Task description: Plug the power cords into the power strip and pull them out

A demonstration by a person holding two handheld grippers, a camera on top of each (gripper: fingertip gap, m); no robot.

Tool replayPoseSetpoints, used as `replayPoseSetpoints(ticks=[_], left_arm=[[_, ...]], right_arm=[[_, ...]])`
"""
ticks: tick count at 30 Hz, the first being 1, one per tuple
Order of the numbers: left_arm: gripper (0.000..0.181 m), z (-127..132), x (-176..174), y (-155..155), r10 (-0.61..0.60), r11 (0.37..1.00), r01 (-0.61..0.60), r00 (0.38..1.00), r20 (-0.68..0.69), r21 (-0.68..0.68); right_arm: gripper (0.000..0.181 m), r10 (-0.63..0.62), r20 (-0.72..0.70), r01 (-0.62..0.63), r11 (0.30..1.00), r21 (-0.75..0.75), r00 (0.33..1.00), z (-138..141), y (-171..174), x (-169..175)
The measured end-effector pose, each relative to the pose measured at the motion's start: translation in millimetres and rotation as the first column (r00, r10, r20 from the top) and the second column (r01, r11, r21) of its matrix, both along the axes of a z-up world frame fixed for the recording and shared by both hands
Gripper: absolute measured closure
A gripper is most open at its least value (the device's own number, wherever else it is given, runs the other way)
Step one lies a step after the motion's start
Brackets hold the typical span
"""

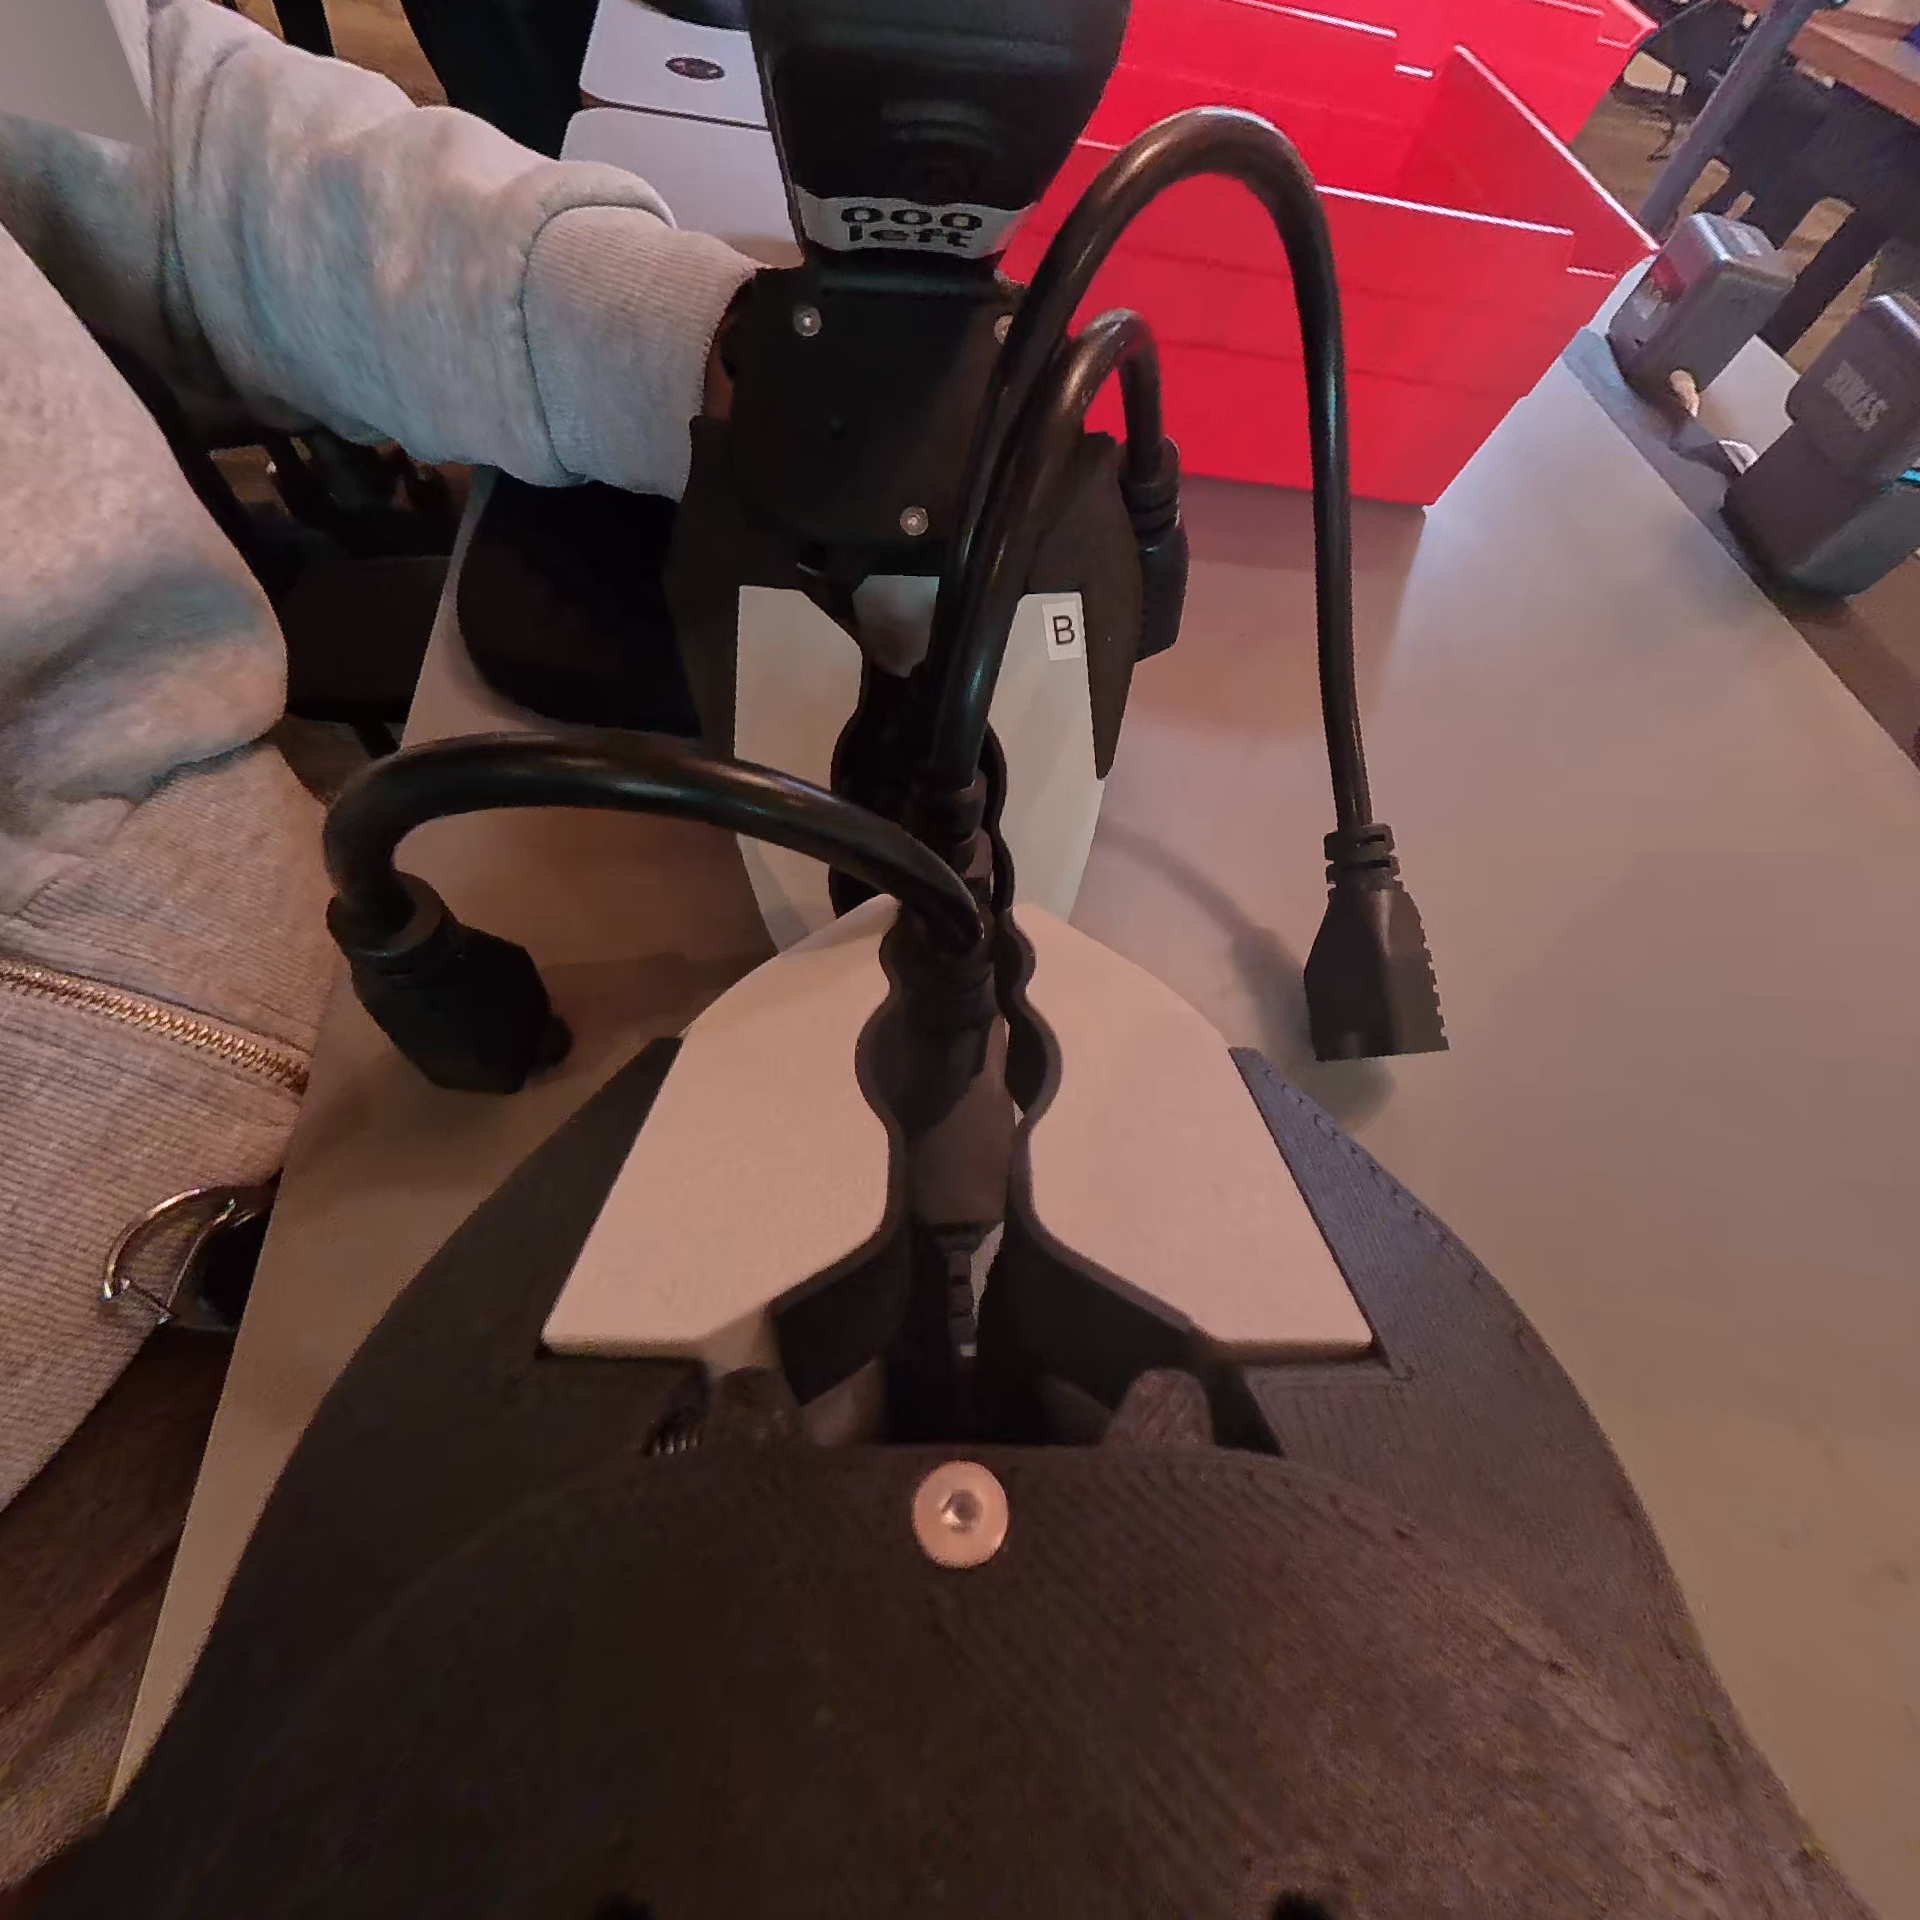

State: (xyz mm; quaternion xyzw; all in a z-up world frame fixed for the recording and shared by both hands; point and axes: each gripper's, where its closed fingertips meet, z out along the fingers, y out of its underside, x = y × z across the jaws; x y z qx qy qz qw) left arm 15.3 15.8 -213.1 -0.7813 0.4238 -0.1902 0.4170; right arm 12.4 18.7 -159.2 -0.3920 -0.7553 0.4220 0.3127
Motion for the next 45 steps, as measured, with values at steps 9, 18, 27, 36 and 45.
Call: replayPoseSetpoints(ticks=[9,18,27,36,45], left_arm=[[0.139,-0.6,0.4,-0.3,0.0,1.0,0.0,1.0,-0.002,-0.001],[0.139,-0.8,0.1,-0.1,0.002,1.0,-0.002,1.0,0.0,-0.004],[0.139,-1.2,0.9,-0.2,0.0,1.0,0.0,1.0,-0.005,0.001],[0.139,-1.6,2.0,-0.9,-0.008,1.0,0.008,1.0,-0.01,0.005],[0.139,-1.3,0.3,-1.0,-0.007,1.0,0.007,1.0,-0.008,0.0]], right_arm=[[0.167,-0.002,0.009,0.002,1.0,-0.016,1.0,0.6,-1.5,-1.7],[0.167,0.002,0.005,-0.002,1.0,-0.026,1.0,2.0,-1.5,-2.7],[0.167,0.003,0.004,-0.003,1.0,-0.028,1.0,2.7,0.9,2.3],[0.167,0.001,-0.004,-0.002,1.0,-0.01,1.0,3.2,0.5,4.7],[0.167,-0.011,-0.047,0.011,1.0,0.007,0.999,4.6,-1.1,1.5]])
